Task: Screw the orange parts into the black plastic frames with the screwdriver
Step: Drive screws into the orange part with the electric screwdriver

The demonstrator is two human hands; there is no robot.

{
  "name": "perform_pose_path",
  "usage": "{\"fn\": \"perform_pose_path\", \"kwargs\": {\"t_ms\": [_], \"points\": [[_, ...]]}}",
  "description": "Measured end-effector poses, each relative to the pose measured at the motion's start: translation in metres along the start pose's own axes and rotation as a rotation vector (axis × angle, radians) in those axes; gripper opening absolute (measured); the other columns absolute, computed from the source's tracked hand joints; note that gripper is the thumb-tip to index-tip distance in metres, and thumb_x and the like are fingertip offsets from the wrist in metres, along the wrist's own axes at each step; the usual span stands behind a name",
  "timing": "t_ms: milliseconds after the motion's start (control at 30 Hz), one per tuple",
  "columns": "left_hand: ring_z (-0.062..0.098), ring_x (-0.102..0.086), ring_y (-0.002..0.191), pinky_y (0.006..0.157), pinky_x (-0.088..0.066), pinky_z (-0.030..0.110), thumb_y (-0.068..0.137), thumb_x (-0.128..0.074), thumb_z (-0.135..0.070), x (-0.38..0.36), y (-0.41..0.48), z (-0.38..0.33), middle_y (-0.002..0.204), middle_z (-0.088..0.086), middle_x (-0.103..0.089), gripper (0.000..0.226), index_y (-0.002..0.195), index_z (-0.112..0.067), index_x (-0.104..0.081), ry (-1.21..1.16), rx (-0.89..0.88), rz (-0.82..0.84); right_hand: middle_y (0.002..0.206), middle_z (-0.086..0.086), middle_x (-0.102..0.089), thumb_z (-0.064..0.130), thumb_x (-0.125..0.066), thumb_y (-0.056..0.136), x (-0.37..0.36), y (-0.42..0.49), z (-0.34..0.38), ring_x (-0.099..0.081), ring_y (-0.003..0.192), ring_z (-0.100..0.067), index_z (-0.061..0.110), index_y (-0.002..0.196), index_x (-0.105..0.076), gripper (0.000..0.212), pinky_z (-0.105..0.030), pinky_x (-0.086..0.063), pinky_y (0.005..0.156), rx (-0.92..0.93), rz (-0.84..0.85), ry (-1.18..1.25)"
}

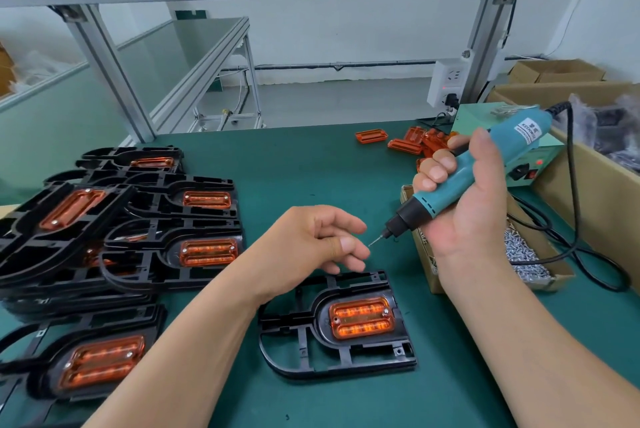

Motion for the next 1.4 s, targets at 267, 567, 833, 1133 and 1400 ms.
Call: {"fn": "perform_pose_path", "kwargs": {"t_ms": [267,567,833,1133,1400], "points": [[0.017,-0.077,0.103,0.081,-0.059,0.022,0.104,-0.057,-0.009,-0.006,-0.001,-0.002,0.109,-0.003,-0.08,0.025,0.123,-0.022,-0.065,0.061,-0.037,0.064,0.072,0.004,-0.047,0.038,-0.059,0.106,-0.007,-0.006,-0.001,-0.048,0.061,-0.009,0.017,0.091,-0.059,0.026,-0.022,-0.045,0.057,0.011,0.045,0.005],[0.02,-0.078,0.101,0.098,-0.055,0.026,0.103,-0.059,-0.003,-0.011,-0.001,-0.004,0.108,0.001,-0.08,0.025,0.122,-0.018,-0.066,0.067,-0.062,0.099,0.073,0.004,-0.049,0.038,-0.06,0.106,-0.008,-0.006,-0.004,-0.049,0.061,-0.009,0.018,0.089,-0.063,0.026,-0.023,-0.047,0.058,0.015,0.059,-0.005],[0.021,-0.078,0.101,0.098,-0.056,0.028,0.104,-0.057,-0.001,-0.011,-0.002,-0.005,0.108,0.002,-0.08,0.024,0.122,-0.015,-0.065,0.07,-0.055,0.099,0.072,0.004,-0.049,0.036,-0.059,0.106,-0.008,-0.006,-0.004,-0.049,0.06,-0.009,0.018,0.088,-0.063,0.025,-0.023,-0.046,0.057,0.008,0.058,-0.025],[0.022,-0.078,0.099,0.097,-0.056,0.026,0.102,-0.06,-0.003,-0.01,-0.003,-0.004,0.106,0.004,-0.081,0.022,0.119,-0.015,-0.066,0.056,-0.047,0.104,0.073,0.004,-0.047,0.037,-0.058,0.106,-0.012,-0.008,-0.005,-0.048,0.06,-0.009,0.018,0.091,-0.059,0.025,-0.023,-0.045,0.057,0.009,0.059,-0.062],[0.02,-0.079,0.094,0.094,-0.059,0.029,0.097,-0.07,-0.008,-0.004,0.0,-0.001,0.1,0.001,-0.082,0.017,0.111,-0.019,-0.07,0.079,-0.049,0.011,0.074,0.003,-0.048,0.043,-0.053,0.108,-0.018,-0.009,-0.004,-0.05,0.062,-0.01,0.017,0.096,-0.058,0.029,-0.024,-0.047,0.059,0.03,0.109,-0.088]]}}
Point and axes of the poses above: each hand's wrist, its own y-axis towards the middle knuckle, its own x-axis out of the back of the hand, z = x × y, the point moved 7 cm from there along y, towards the middle knuckle
